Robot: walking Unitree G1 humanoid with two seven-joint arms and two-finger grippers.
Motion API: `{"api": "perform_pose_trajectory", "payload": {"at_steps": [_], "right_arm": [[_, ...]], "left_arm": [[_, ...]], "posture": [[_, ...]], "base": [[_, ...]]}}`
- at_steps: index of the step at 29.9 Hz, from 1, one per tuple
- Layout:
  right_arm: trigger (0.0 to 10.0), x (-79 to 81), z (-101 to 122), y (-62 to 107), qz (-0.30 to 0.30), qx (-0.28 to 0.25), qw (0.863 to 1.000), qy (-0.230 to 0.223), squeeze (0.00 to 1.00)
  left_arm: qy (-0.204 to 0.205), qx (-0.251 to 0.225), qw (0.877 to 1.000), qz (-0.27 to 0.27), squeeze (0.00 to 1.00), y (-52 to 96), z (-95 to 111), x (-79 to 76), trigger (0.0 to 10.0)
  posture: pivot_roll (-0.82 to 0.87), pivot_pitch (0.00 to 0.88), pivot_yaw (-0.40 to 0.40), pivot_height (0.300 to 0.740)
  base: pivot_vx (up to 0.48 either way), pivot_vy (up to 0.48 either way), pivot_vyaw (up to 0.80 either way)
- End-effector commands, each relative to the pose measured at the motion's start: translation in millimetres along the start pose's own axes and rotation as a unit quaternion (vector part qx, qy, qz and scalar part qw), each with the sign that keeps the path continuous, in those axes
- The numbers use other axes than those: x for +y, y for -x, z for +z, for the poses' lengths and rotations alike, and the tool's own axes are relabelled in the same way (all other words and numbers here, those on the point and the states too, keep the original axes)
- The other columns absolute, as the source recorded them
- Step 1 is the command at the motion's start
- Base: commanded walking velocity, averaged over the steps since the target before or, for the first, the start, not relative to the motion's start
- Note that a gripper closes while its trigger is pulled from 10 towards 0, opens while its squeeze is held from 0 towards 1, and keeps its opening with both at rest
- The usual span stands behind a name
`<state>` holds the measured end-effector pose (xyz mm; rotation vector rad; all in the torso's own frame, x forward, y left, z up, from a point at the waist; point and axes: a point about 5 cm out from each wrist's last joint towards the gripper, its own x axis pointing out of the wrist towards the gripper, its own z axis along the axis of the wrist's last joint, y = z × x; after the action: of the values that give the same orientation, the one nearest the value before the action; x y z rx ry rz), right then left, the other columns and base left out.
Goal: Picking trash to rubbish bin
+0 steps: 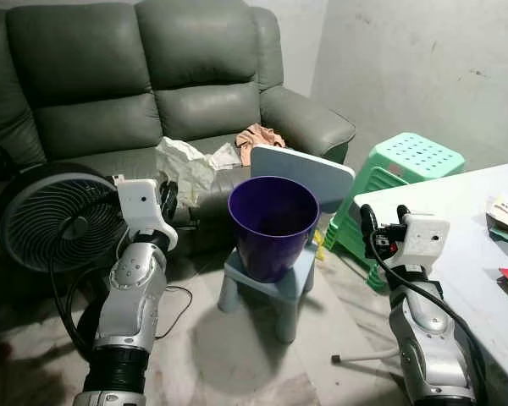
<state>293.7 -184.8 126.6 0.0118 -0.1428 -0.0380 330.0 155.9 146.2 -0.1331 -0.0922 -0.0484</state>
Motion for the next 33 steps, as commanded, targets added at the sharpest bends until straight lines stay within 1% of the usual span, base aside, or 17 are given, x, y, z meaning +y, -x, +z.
{"api": "perform_pose_trajectory", "payload": {"at_steps": [1,16,33], "right_arm": [[10.0,1.3,1.8,-1.5,0.007,-0.002,1.0,-0.002,0.0],[10.0,4.2,-0.2,-1.4,0.014,0.0,1.0,-0.007,0.0],[10.0,9.6,-0.7,-3.2,0.036,0.001,0.999,-0.008,0.0]], "left_arm": [[-0.002,-0.012,1.0,-0.003,0.0,-3.5,7.7,-1.1,10.0],[-0.004,-0.015,1.0,-0.004,0.0,-4.6,9.9,-0.7,10.0],[-0.001,-0.018,1.0,-0.001,0.0,-6.3,11.5,-2.0,10.0]], "posture": [[0.02,0.0,-0.049,0.74],[0.03,0.0,-0.045,0.74],[0.04,0.0,-0.054,0.74]], "base": [[0.371,0.0,0.0],[0.379,0.0,0.0],[0.379,0.0,0.0]]}}
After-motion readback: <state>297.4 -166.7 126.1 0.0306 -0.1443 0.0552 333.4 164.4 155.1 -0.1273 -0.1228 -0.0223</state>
